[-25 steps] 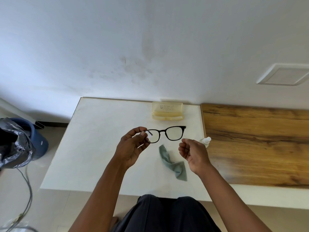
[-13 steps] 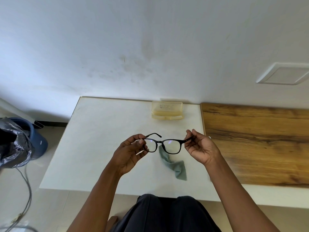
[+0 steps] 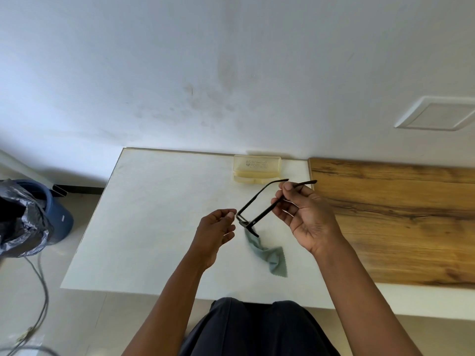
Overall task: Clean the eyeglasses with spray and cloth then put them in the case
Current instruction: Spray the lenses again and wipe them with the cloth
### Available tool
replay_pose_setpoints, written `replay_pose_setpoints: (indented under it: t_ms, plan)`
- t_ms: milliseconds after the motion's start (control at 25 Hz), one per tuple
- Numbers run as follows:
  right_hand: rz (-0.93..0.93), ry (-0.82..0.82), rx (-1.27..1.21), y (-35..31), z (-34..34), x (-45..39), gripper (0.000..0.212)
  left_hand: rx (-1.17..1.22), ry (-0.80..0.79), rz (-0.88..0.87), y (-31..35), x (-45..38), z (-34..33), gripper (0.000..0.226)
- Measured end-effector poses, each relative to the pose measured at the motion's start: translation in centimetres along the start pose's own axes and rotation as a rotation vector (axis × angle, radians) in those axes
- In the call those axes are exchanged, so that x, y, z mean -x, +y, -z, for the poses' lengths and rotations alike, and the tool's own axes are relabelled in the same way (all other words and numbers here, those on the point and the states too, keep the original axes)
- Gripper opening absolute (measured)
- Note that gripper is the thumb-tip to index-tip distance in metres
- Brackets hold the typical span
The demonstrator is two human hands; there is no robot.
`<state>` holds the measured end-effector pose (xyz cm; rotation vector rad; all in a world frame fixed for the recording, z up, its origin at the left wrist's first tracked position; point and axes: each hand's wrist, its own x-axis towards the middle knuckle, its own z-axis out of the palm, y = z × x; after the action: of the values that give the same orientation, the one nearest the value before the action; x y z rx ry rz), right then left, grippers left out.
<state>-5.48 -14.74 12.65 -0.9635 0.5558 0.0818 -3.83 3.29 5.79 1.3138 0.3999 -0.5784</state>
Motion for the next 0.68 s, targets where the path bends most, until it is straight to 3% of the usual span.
replay_pose_setpoints:
  t_ms: [200,360,480,680]
  plan:
    - [0.246,0.086,0.348,1.7,-0.7,0.1,0.018,-0.254,0.190,-0.281,-0.2,1.0,-2.0,0.014]
    - [0.390,0.147,0.556,3.0,-0.4,0.1,0.017,-0.553,0.109,-0.570,-0.5,2.3,-3.7,0.022]
    - [0.479,0.132,0.703,3.8,-0.4,0.3,0.016,-0.620,0.137,-0.646,-0.8,2.3,-4.5,0.025]
    - [0.515,0.092,0.749,4.5,-0.6,0.3,0.010,-0.617,0.259,-0.745,-1.2,2.2,-4.5,0.019]
